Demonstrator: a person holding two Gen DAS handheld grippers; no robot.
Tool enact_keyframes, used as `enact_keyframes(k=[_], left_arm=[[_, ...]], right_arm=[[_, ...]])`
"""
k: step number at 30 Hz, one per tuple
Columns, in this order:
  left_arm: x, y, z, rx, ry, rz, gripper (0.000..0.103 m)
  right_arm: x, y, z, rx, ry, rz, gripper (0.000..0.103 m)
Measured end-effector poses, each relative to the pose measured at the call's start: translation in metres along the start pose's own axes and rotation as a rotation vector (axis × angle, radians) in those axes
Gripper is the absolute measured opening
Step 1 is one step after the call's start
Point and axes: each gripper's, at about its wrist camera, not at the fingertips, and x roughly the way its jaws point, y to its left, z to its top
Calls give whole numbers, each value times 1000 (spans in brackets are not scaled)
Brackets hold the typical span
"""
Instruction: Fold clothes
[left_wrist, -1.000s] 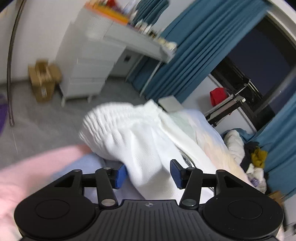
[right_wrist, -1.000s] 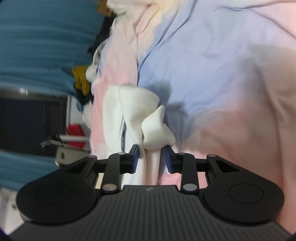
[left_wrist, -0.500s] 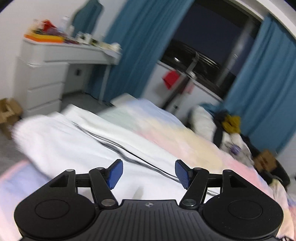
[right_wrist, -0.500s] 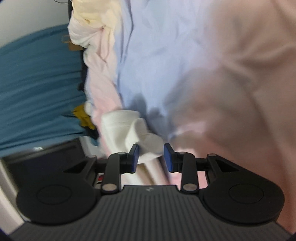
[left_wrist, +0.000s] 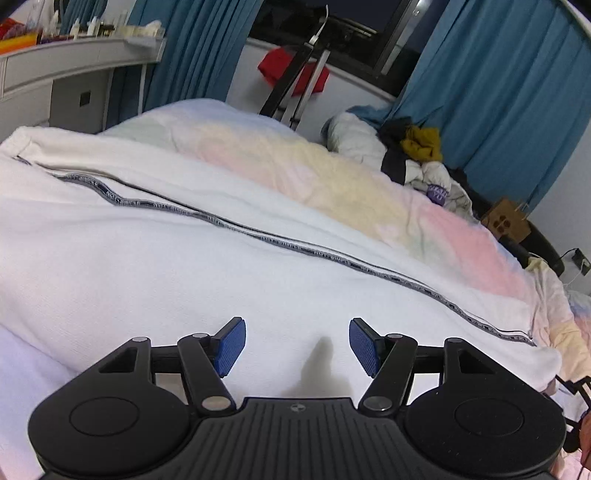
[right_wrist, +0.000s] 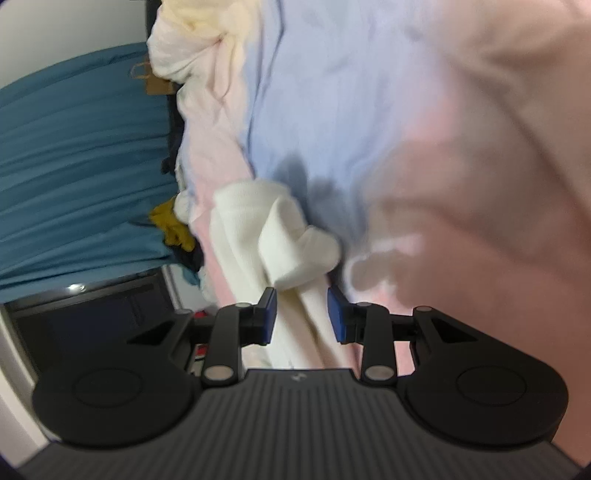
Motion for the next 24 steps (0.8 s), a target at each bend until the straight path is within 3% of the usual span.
enact_keyframes(k=[5,8,12,15,21,24], left_arm=[[2,-3,-2,18,-11,-2,64],[0,-4,1,16,-9,-14,64],[-1,-6,1,25,-6,-27,64],[-3,-6,-1,37,0,-31,64],[-7,-4,-1,37,-2,-35,64],[-9,-5,-1,34,-4,-44,64]], right_arm=[[23,-9,4,85,0,19,34],[28,-17,20,155,-72,53,34],[30,-13,32,115,-105,54,28],[22,6,27,7,-134,32,24],[8,56,7,-301,-180,90,24],[7,63,5,-377,-192,33,24]])
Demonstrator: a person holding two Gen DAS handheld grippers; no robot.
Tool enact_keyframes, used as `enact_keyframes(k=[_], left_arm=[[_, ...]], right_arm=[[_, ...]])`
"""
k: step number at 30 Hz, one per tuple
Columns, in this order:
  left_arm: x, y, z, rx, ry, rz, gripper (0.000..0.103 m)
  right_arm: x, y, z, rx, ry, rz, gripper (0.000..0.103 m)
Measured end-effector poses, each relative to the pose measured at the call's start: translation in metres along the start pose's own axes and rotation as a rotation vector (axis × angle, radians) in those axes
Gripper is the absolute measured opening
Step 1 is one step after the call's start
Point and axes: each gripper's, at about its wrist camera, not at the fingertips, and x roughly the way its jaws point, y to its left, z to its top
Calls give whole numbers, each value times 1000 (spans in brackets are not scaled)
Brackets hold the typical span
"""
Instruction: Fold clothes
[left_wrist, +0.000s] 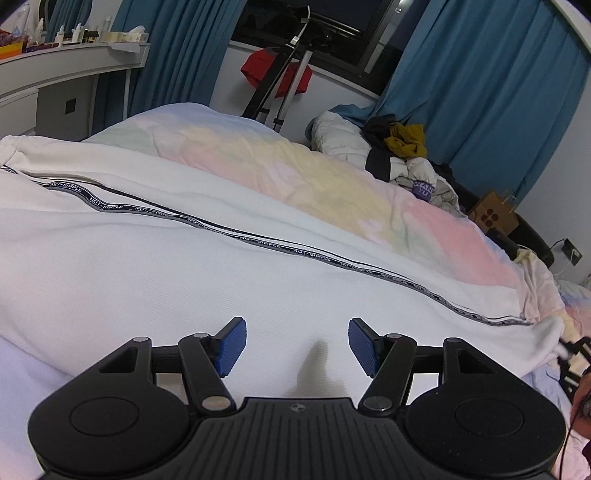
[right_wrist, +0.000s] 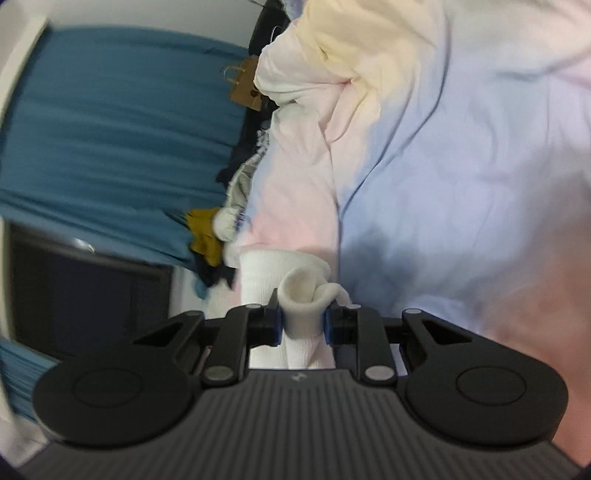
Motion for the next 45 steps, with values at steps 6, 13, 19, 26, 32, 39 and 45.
enact_keyframes(k=[6,13,19,26,32,39,45], left_arm=[[1,0,-1,9,33,-35,64],[5,0,-1,5,49,-56,64],[1,1,-2,-6,44,-50,64],[6,5,1,-33,47,-13,65],[23,14,4,-24,24,85,66],[45,4,1,102,29,193,70],[53,-2,-5,163,61,222,75]], right_arm=[[-1,-45,10,140,59,-118,24],[-46,-63,41,-21,-14,-127,24],[-44,-51,24,116,65,-68,31],[-26,-24,-15,70,209,-114,76],[18,-20,-21,-46,223,-110,76],[46,8,-26,-315,103,-59,52],[46,10,-32,-366,92,-186,18]])
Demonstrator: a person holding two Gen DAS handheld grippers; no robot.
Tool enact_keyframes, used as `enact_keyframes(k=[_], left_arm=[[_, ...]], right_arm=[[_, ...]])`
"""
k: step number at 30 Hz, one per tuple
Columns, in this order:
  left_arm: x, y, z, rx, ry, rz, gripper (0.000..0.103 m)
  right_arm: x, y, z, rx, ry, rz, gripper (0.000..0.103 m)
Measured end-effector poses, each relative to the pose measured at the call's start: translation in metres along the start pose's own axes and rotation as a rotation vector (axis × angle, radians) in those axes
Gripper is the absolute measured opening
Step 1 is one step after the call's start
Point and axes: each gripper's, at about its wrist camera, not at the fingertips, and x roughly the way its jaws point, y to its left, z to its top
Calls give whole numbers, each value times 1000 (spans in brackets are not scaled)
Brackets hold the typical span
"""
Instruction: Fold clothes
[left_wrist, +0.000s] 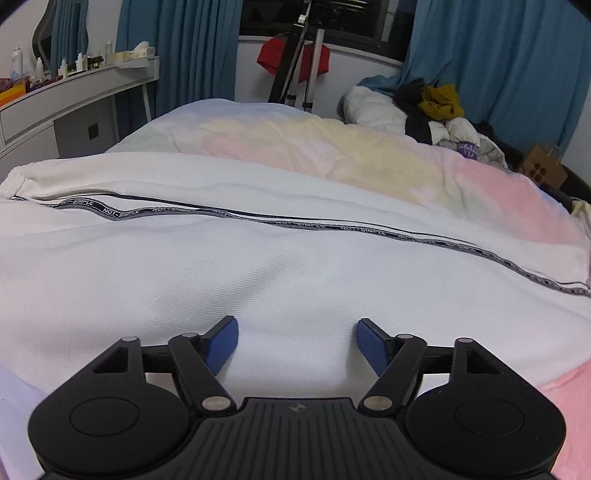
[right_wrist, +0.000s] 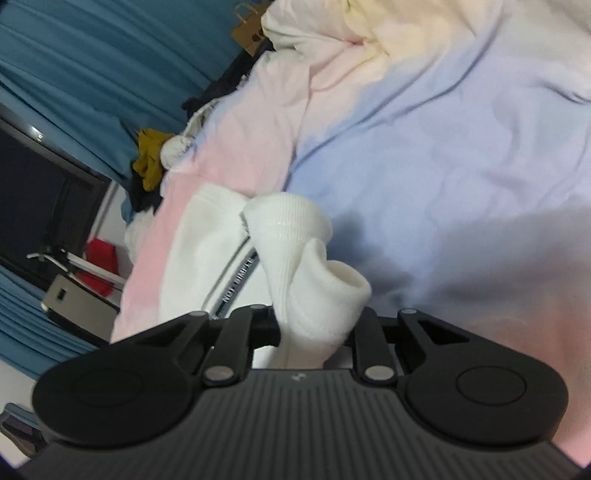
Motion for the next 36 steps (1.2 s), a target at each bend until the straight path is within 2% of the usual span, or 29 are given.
enact_keyframes(k=[4,10,12,15,17,19,21,23,26,27,28,30,33,34,36], left_arm=[[3,-3,-3,54,14,19,75],[-7,5,1,29,8,-12,74],[-14,18,9,-33,11,-38,74],[-27,53,19,-207,-4,-107,74],[-39,80,20,-335,-26,-146,75],[-49,106,17,-456,-53,-171,75],[-55,128,14,-557,-74,-174,75],[-57,140,15,-606,-85,-167,75],[-58,144,14,-616,-96,-137,75],[-57,144,14,-616,-87,-132,75],[-56,144,15,-620,-86,-136,75],[-54,143,16,-629,-86,-146,75],[-62,147,21,-635,-142,-135,75],[-64,150,22,-639,-155,-127,77],[-66,155,23,-647,-167,-115,77]], right_arm=[[-23,38,-4,-186,-76,-52,17],[-77,123,-26,-400,-225,34,16],[-94,158,-41,-472,-267,89,16],[-125,217,-91,-670,-337,172,15],[-139,250,-137,-852,-382,205,15],[-143,273,-199,-1055,-405,238,15],[-133,275,-259,-1195,-349,263,15],[-117,270,-318,-1329,-259,278,15],[-83,243,-386,-1508,-65,250,15],[-77,234,-404,-1549,-50,232,15],[-77,227,-413,-1563,-92,214,15],[-83,229,-412,-1528,-111,217,16],[-98,240,-405,-1514,-138,285,16],[-103,244,-403,-1508,-131,312,16],[-104,247,-403,-1462,-31,339,16]])
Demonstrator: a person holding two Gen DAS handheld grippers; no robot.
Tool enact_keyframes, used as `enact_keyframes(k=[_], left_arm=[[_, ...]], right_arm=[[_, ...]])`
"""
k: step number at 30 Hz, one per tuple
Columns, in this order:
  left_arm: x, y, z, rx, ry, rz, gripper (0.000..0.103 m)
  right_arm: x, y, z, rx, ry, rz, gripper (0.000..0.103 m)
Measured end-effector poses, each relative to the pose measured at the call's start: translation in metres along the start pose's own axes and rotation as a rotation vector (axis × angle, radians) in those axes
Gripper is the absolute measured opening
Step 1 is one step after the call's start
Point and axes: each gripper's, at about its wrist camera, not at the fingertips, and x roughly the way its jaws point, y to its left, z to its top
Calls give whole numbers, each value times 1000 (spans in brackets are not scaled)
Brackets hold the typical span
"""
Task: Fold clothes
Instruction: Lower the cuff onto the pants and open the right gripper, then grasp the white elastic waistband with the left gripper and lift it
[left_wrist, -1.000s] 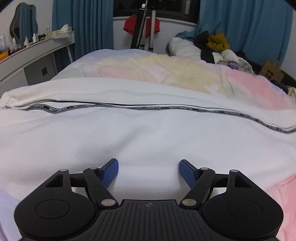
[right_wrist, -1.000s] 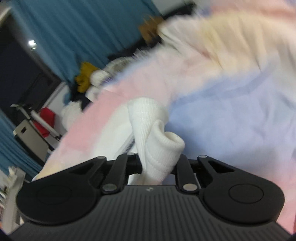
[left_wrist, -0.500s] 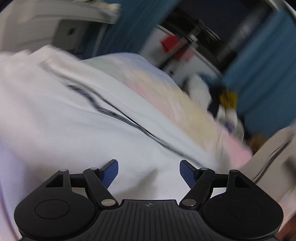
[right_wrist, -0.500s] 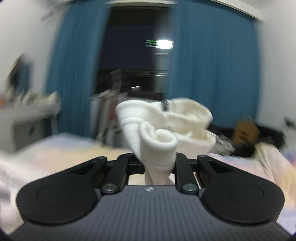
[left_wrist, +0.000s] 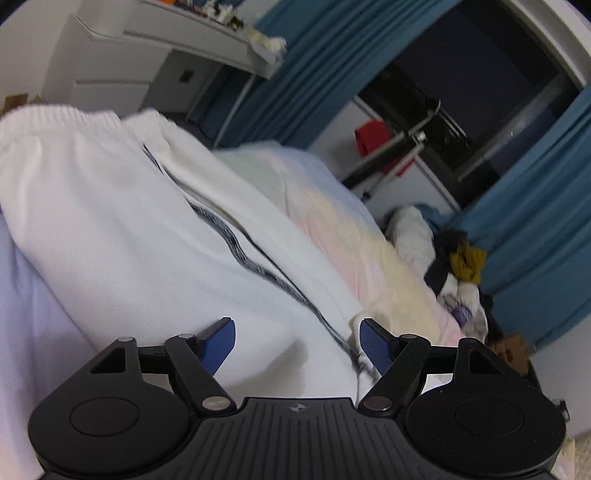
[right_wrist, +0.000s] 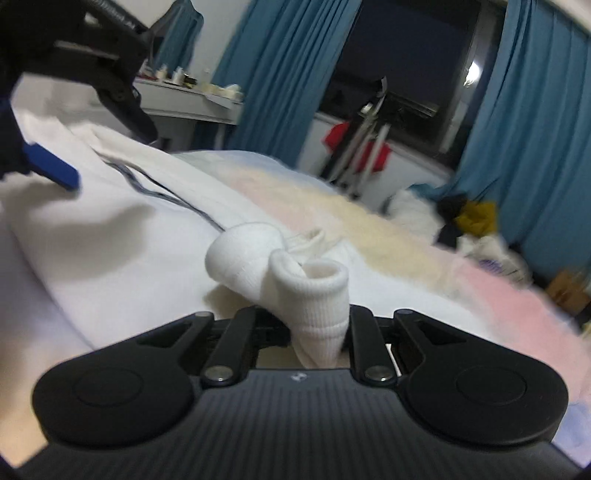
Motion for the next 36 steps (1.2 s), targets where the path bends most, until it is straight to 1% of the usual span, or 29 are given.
enact_keyframes(k=[1,2,5,8,10,12,14,15,18,19,22,24,25,26,27,30,32,33,34,35,36], left_arm=[[1,1,0,-3,6,4,77],[3,1,0,-3,20,9,77],[5,-7,-6,44,46,-4,77],[3,-17,-15,101,56,-33,77],[2,-22,-20,119,67,-63,77],[7,-26,-27,148,81,-51,77],[14,-28,-32,167,96,-36,76],[17,-29,-34,170,104,-29,76],[24,-31,-40,192,112,-2,76],[24,-34,-42,207,107,5,76],[21,-38,-48,246,97,16,77],[16,-38,-49,247,87,30,77],[14,-38,-49,246,82,37,77],[9,-37,-49,242,75,50,77],[2,-34,-47,229,63,66,77],[-22,-21,-32,161,46,101,78],[-38,-10,-16,137,58,148,78],[-46,-5,-9,142,73,176,78],[-56,2,-3,152,68,192,78],[-67,11,1,151,43,203,81],[-79,22,5,126,15,219,82]], right_arm=[[7,4,-2,28,62,34,17],[14,4,-8,38,98,55,17],[8,-5,-14,55,63,78,18],[-3,-15,-9,110,63,116,19],[-7,-16,-5,145,84,156,27],[-8,-23,-4,190,124,240,55],[-10,-34,-6,226,137,315,70],[-15,-38,-7,242,139,348,73],[-41,-53,-9,285,141,406,73],[-50,-61,-10,302,129,402,73],[-69,-89,-19,354,52,336,73],[-71,-106,-28,377,-3,252,73],[-66,-116,-31,416,-10,200,73],[-59,-126,-34,469,-9,163,73],[-51,-133,-38,516,3,144,73],[-26,-146,-53,576,72,137,73],[-20,-144,-62,536,88,149,72],[-21,-141,-63,509,85,145,72],[-22,-138,-62,486,85,138,73],[-23,-136,-61,480,92,134,73],[-24,-136,-60,489,97,134,73]])
